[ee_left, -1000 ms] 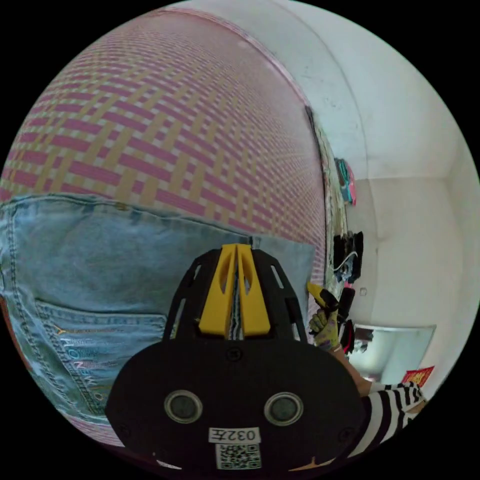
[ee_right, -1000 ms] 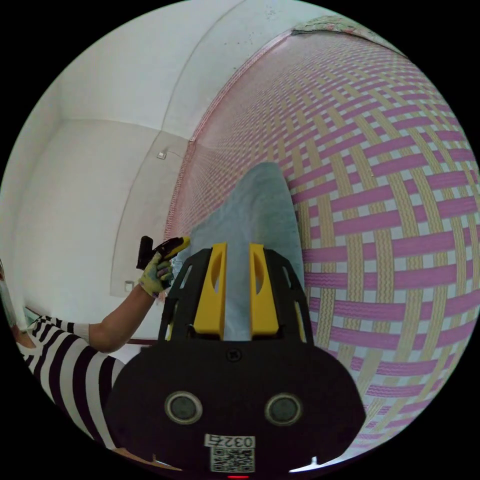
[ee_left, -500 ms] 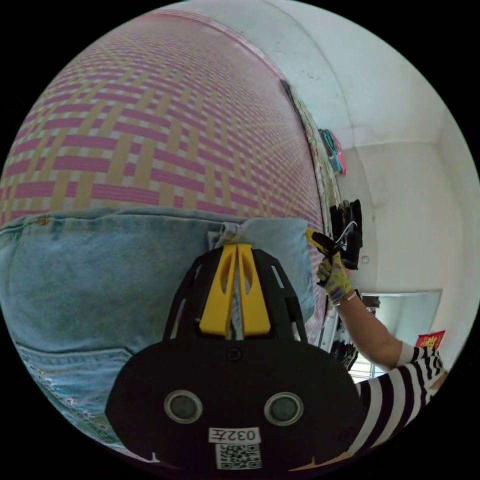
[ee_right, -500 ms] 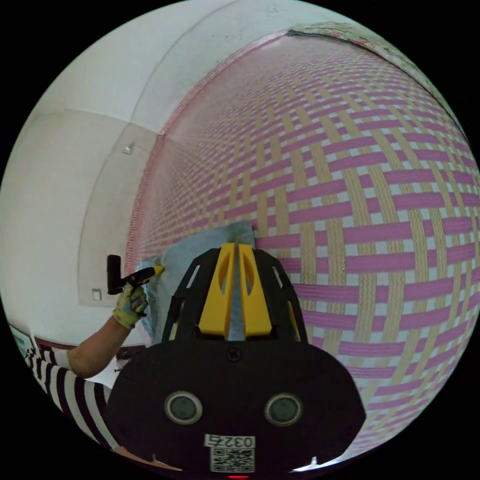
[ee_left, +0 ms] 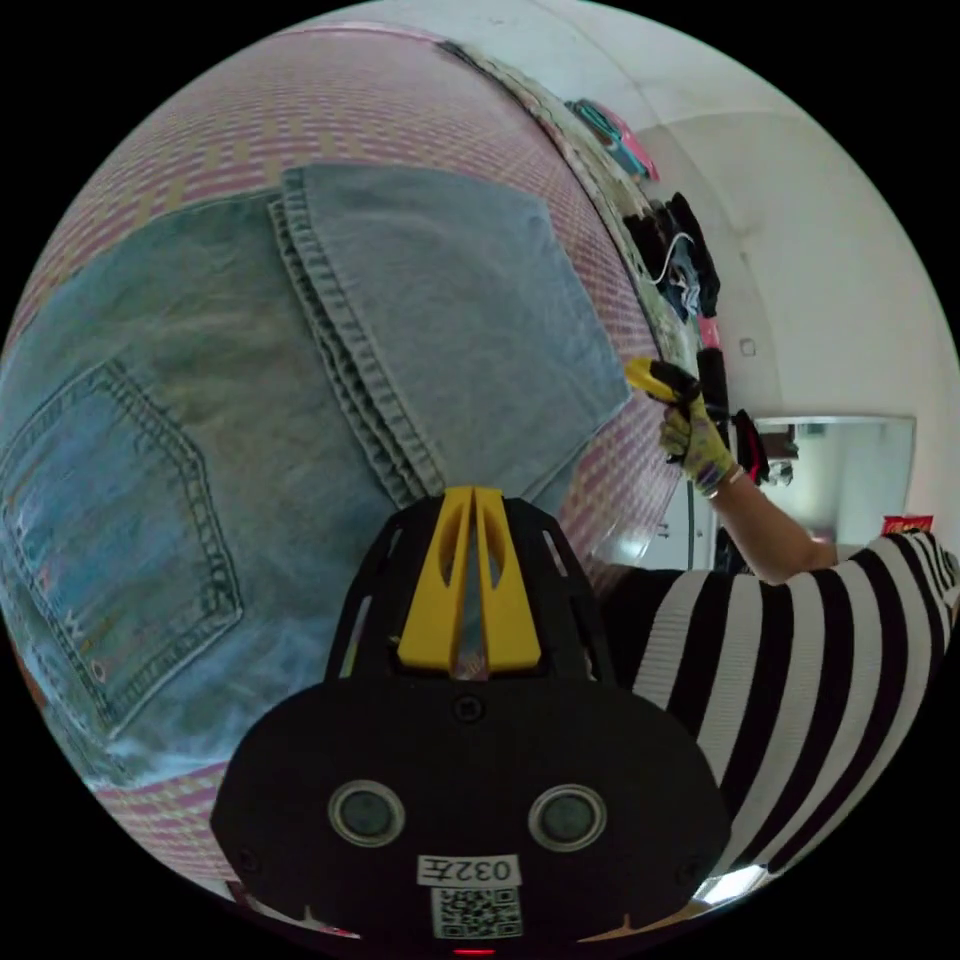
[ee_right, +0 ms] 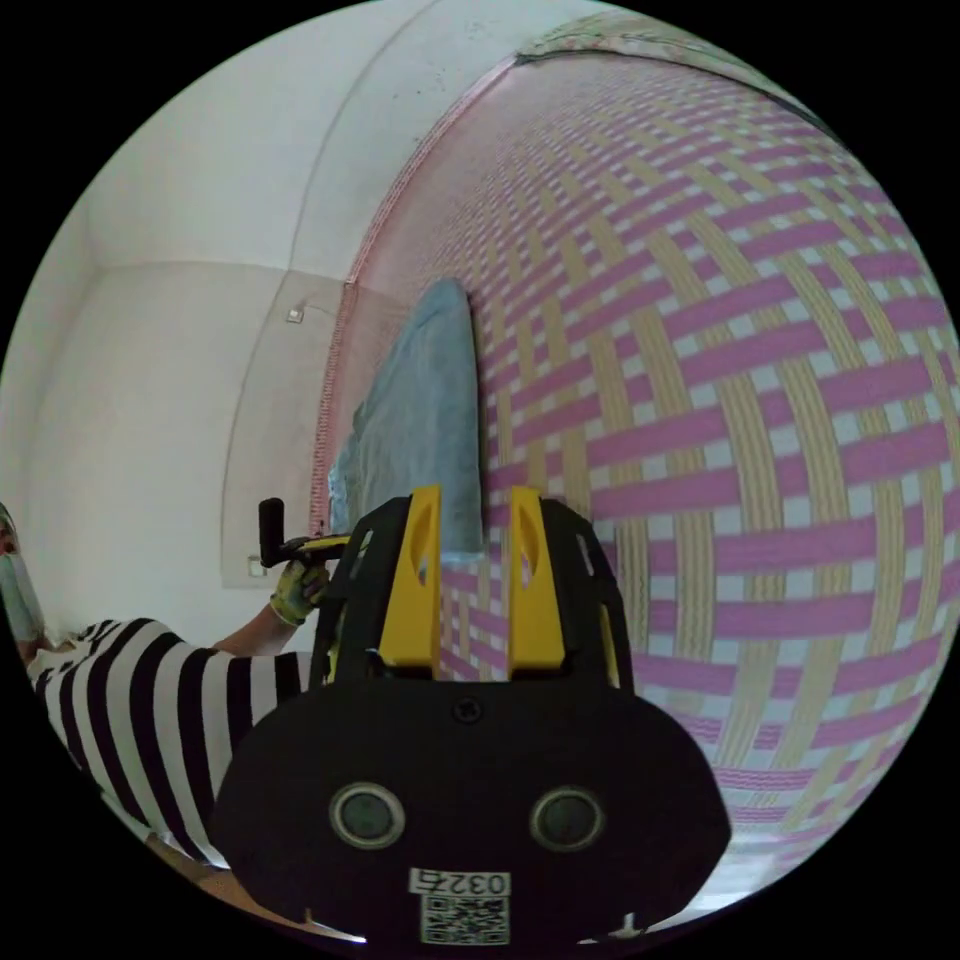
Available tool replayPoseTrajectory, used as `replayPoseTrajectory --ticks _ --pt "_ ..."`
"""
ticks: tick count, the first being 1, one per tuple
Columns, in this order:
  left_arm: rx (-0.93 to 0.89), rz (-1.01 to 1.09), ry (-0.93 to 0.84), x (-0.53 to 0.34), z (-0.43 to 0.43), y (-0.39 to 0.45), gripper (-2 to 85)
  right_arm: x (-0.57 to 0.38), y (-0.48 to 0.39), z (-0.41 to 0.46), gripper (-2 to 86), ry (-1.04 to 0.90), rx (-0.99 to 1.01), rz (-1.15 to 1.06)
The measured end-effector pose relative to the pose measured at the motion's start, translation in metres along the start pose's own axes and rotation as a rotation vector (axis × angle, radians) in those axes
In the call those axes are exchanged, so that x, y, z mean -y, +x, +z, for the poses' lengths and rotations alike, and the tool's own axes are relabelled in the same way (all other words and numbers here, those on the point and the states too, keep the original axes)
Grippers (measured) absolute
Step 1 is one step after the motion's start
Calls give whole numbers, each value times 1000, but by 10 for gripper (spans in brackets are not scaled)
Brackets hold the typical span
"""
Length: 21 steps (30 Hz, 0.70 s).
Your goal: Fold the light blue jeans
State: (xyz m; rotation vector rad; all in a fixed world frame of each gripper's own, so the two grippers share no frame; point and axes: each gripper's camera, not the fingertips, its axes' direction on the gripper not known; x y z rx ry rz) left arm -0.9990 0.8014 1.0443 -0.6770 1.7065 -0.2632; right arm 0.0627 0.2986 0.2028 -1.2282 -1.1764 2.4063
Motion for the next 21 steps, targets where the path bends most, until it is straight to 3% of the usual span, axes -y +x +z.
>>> replayPoseTrajectory --ticks 5,11,16,21 --pt "36 1 83 -9 -28 -6 -9 -19 0 10 114 -40 83 -21" --pt "103 52 -50 -7 -3 -21 -9 -28 26 17 80 48 254 72" --pt "-10 -63 58 -20 -5 -56 -9 -28 24 25 41 66 226 97" --pt "1 -96 67 -8 11 -49 -9 -32 22 7 35 129 257 65"
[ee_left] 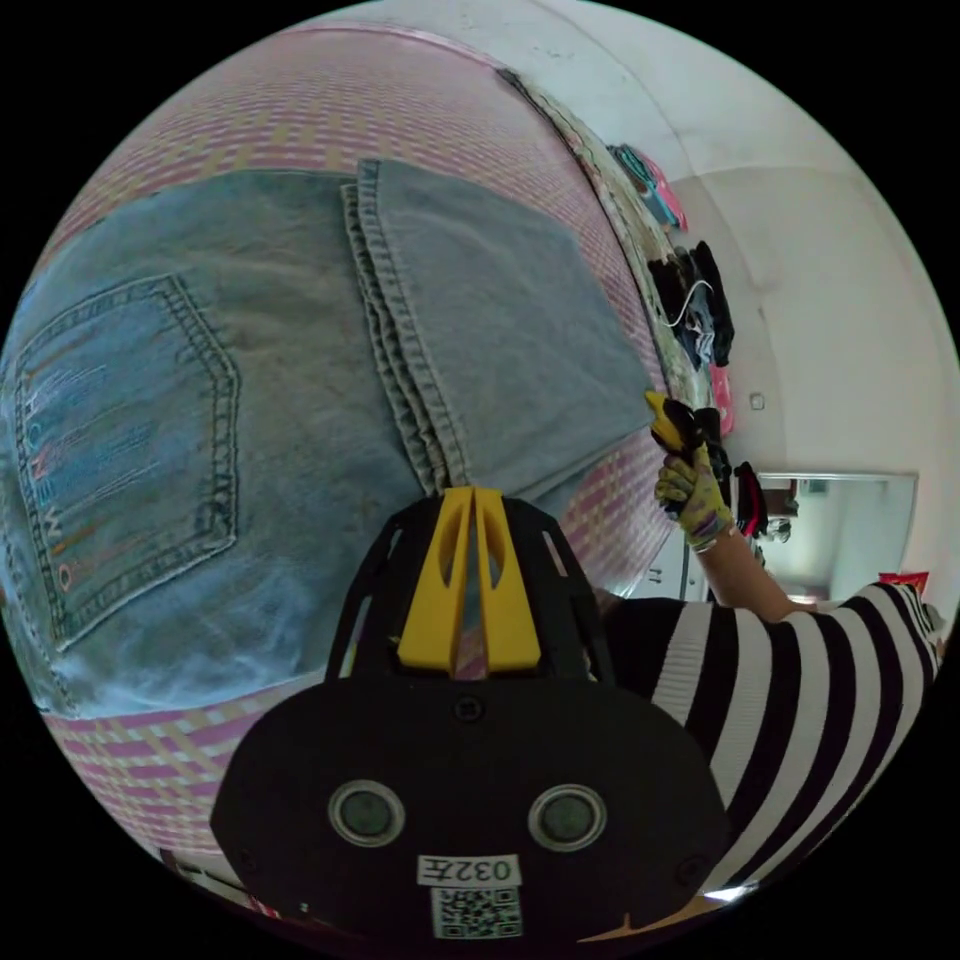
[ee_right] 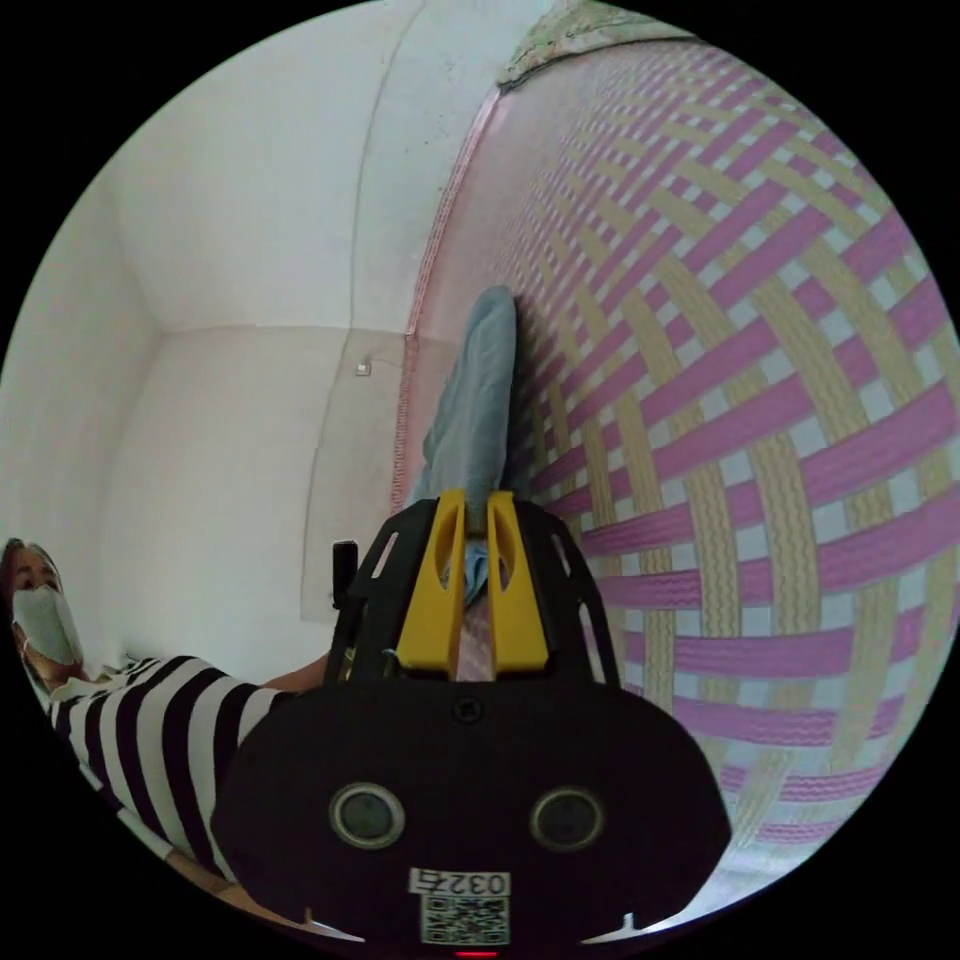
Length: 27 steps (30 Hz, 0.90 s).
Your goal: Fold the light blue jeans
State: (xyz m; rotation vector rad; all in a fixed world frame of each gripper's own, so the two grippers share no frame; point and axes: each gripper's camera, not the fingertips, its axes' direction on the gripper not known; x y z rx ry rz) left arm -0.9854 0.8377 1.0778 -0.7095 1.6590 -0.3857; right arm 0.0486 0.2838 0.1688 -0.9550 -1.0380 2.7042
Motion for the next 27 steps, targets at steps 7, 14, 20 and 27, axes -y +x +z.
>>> replayPoseTrajectory --ticks 7,14,20,27 --pt "-132 167 -216 69 112 93 -9 -6 5 -116 36 174 -219 -31" --pt "-206 288 -242 80 129 111 -9 -18 -25 -150 38 167 -490 -100" --pt "-189 147 26 27 48 40 -9 -9 -142 -47 38 54 -629 -451" --pt "-125 -12 329 -66 -38 -25 -9 -51 -275 167 39 -221 -563 -888"
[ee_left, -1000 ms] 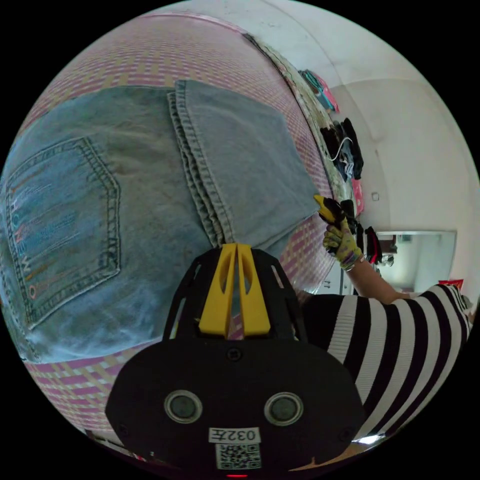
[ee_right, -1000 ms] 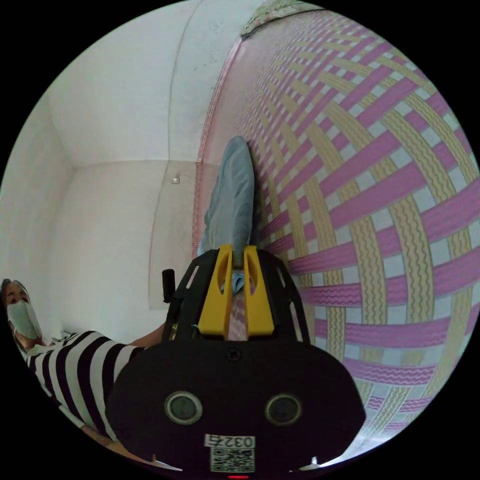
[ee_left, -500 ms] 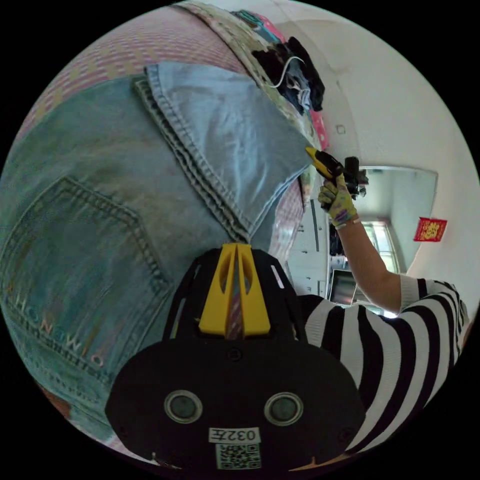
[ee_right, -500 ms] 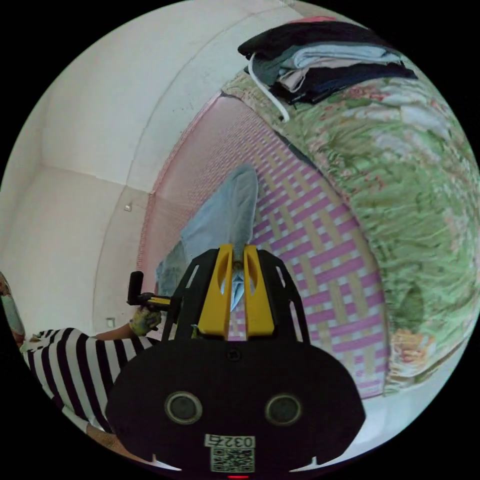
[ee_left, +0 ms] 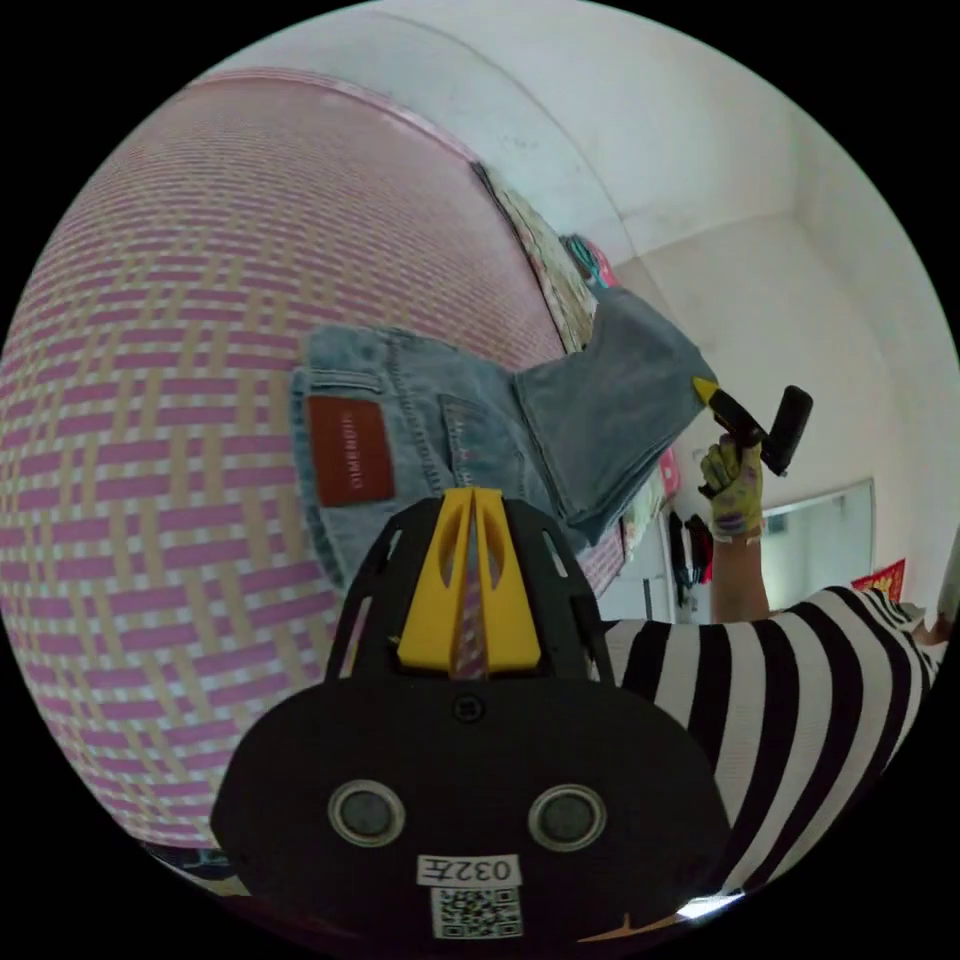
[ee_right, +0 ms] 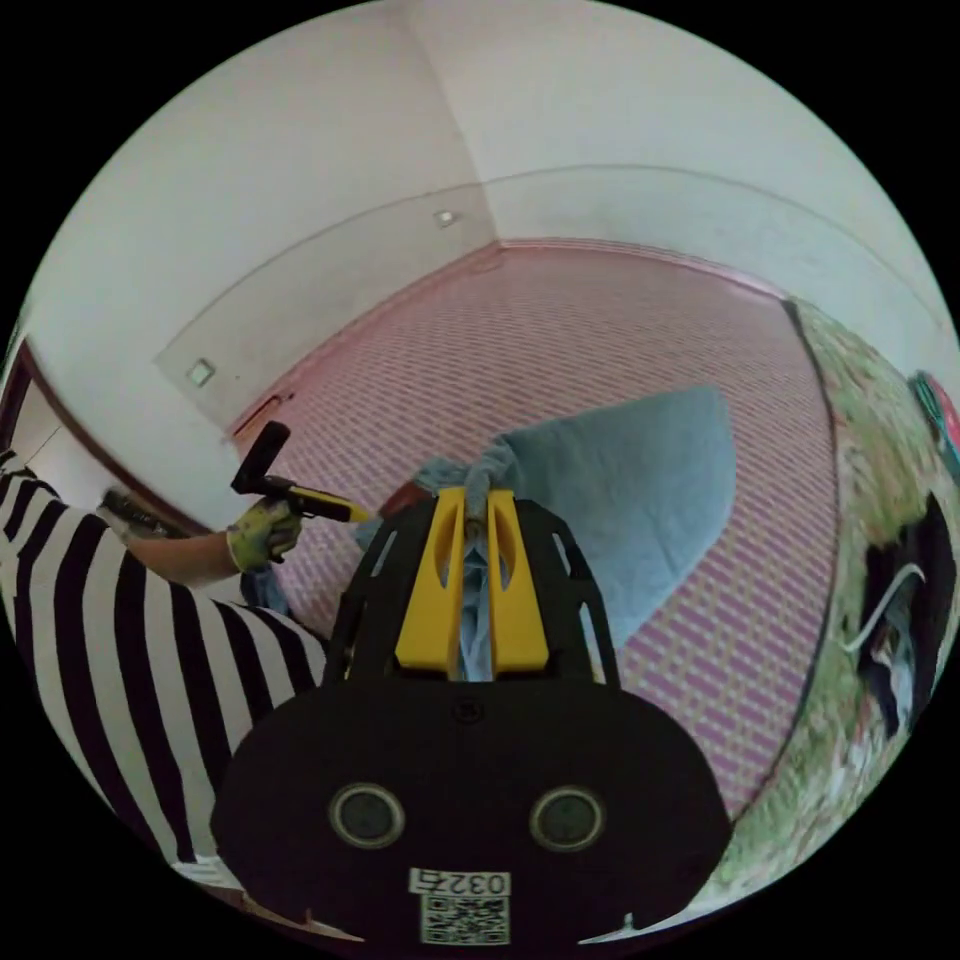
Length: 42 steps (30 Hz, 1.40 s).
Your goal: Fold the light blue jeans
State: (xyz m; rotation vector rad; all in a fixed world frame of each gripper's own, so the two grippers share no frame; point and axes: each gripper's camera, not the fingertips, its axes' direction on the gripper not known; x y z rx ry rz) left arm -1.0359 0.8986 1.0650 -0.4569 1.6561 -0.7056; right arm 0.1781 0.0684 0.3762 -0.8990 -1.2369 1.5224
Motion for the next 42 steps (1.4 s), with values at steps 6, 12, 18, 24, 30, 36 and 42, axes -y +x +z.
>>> replayPoseTrajectory --ticks 6,12,18,24,30,36,42 --pt "-27 -154 157 -47 -37 -48 -9 19 -114 197 40 -302 217 -148" --pt "-66 -165 174 -63 -39 -60 -9 10 -127 263 41 -433 244 -143" --pt "-151 -162 147 -51 -30 -71 -9 12 -125 277 94 -497 350 -134" --pt "-207 -47 42 -22 -16 -54 -9 3 -67 220 39 -369 546 -40" --pt "-189 85 -269 -2 22 -28 -9 -68 50 170 6 -260 368 244" --pt "-173 197 -353 -18 30 -46 -9 -146 105 173 -9 -285 392 348" --pt "-171 221 -322 -8 13 -33 -9 -131 127 164 -10 -313 458 368"
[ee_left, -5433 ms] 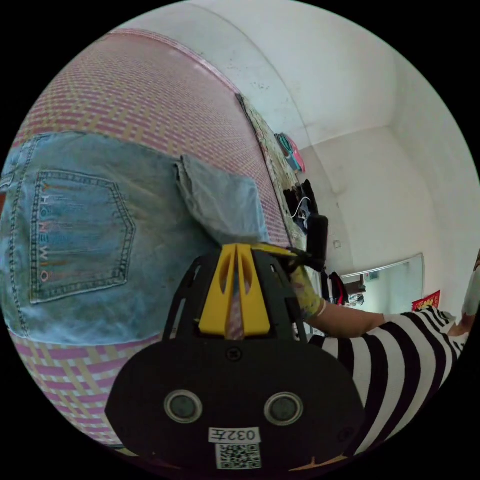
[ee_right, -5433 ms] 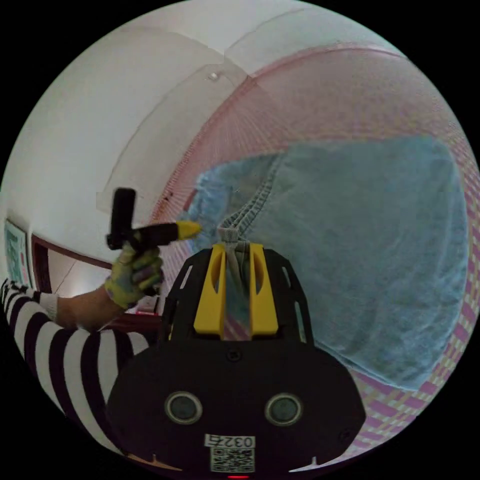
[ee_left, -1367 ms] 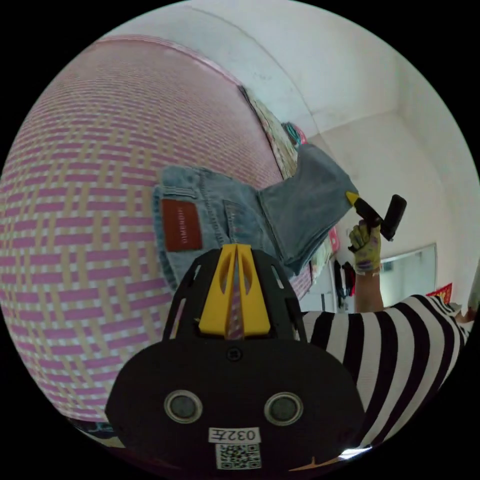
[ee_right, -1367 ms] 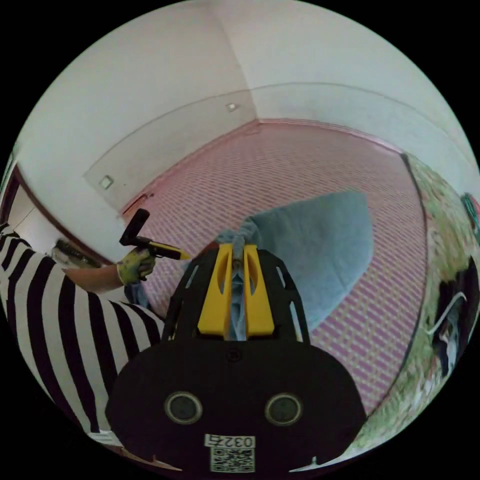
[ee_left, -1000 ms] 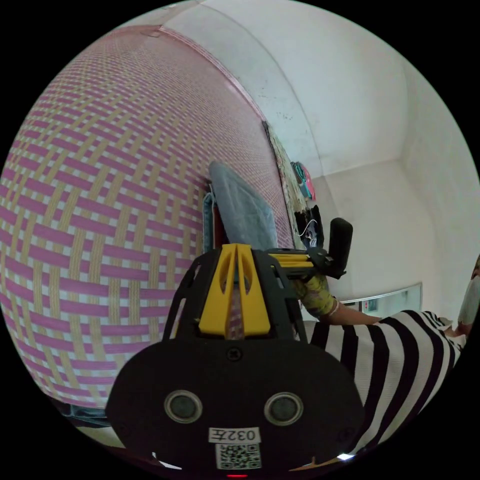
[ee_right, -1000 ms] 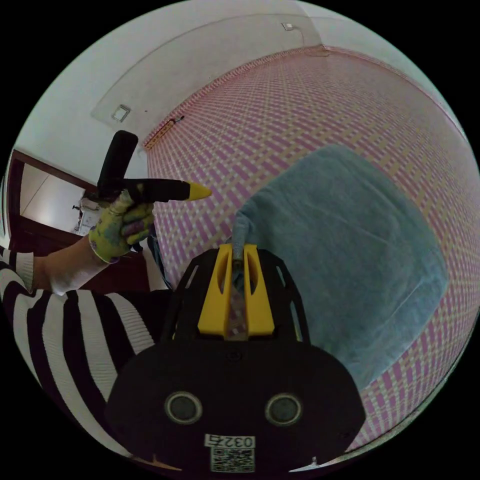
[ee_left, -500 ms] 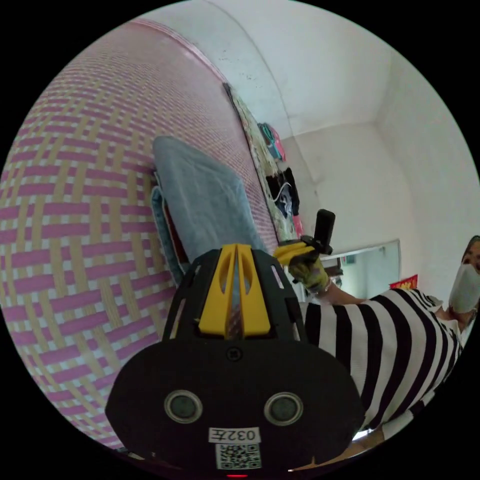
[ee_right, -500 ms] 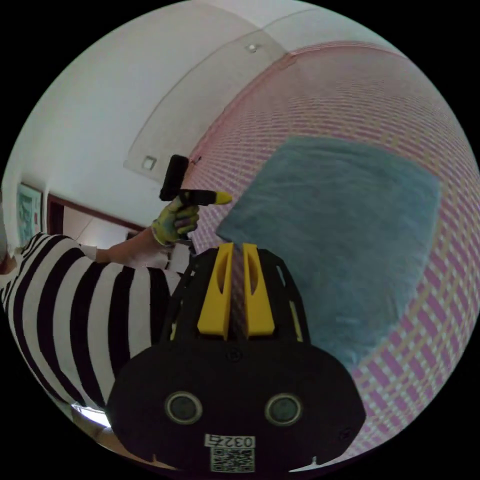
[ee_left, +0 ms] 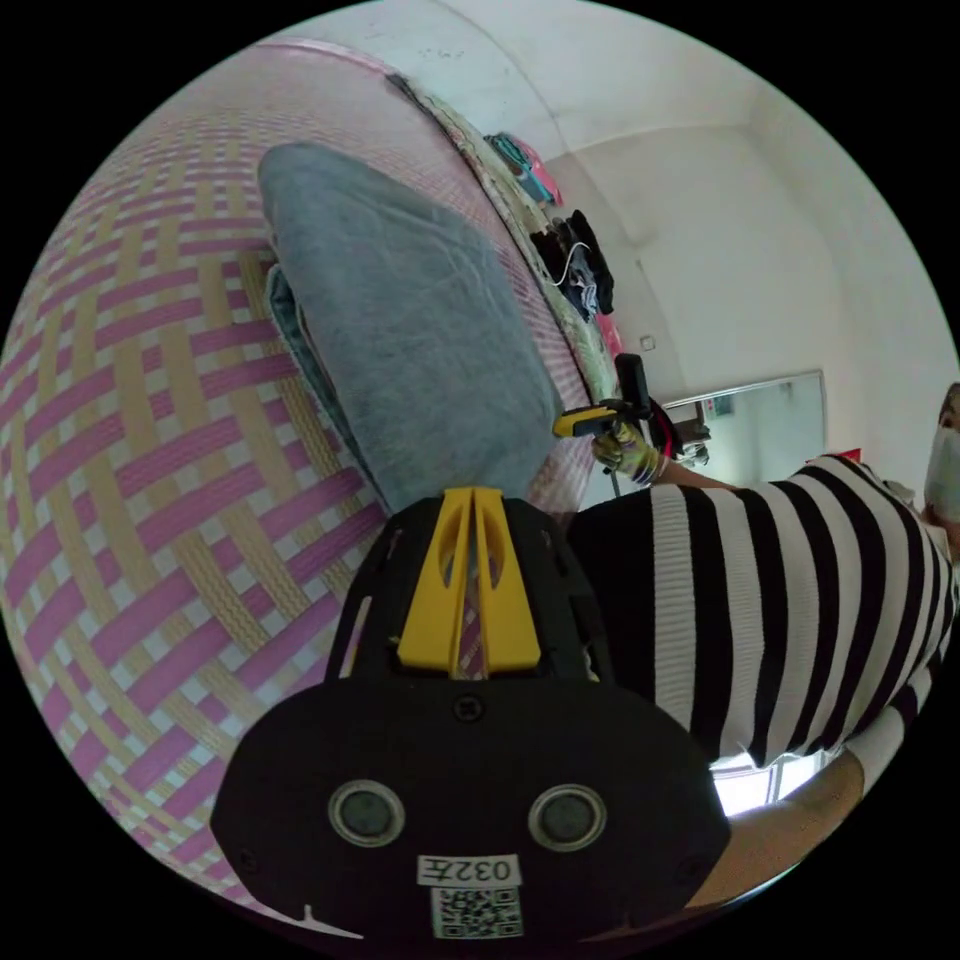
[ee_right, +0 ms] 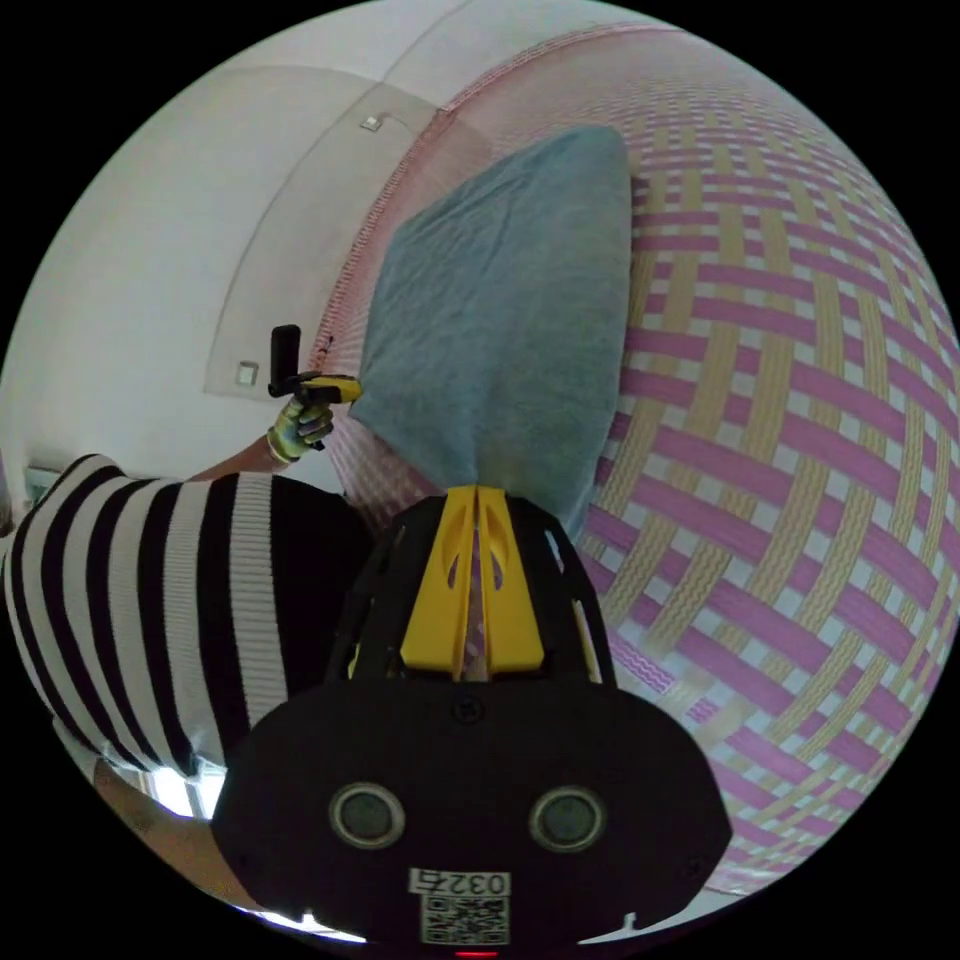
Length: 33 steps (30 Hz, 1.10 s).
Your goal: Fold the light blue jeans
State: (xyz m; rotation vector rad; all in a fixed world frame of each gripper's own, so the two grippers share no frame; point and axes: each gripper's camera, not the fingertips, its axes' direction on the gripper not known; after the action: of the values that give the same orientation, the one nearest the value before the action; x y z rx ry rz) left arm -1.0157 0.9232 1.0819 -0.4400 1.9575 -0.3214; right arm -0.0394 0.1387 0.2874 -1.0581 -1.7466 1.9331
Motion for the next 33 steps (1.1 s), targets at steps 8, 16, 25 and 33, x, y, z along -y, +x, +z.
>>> replayPoseTrajectory --ticks 8,16,25,33 --pt "6 -47 -87 27 3 19 -9 72 5 -64 -10 181 36 -31" --pt "-54 -226 172 28 -74 17 -1 111 28 -91 22 51 5 84" --pt "-161 -447 207 100 -94 -39 113 126 89 -132 117 12 188 281" --pt "-208 -413 91 178 -86 -41 138 136 79 -136 120 -54 257 258"
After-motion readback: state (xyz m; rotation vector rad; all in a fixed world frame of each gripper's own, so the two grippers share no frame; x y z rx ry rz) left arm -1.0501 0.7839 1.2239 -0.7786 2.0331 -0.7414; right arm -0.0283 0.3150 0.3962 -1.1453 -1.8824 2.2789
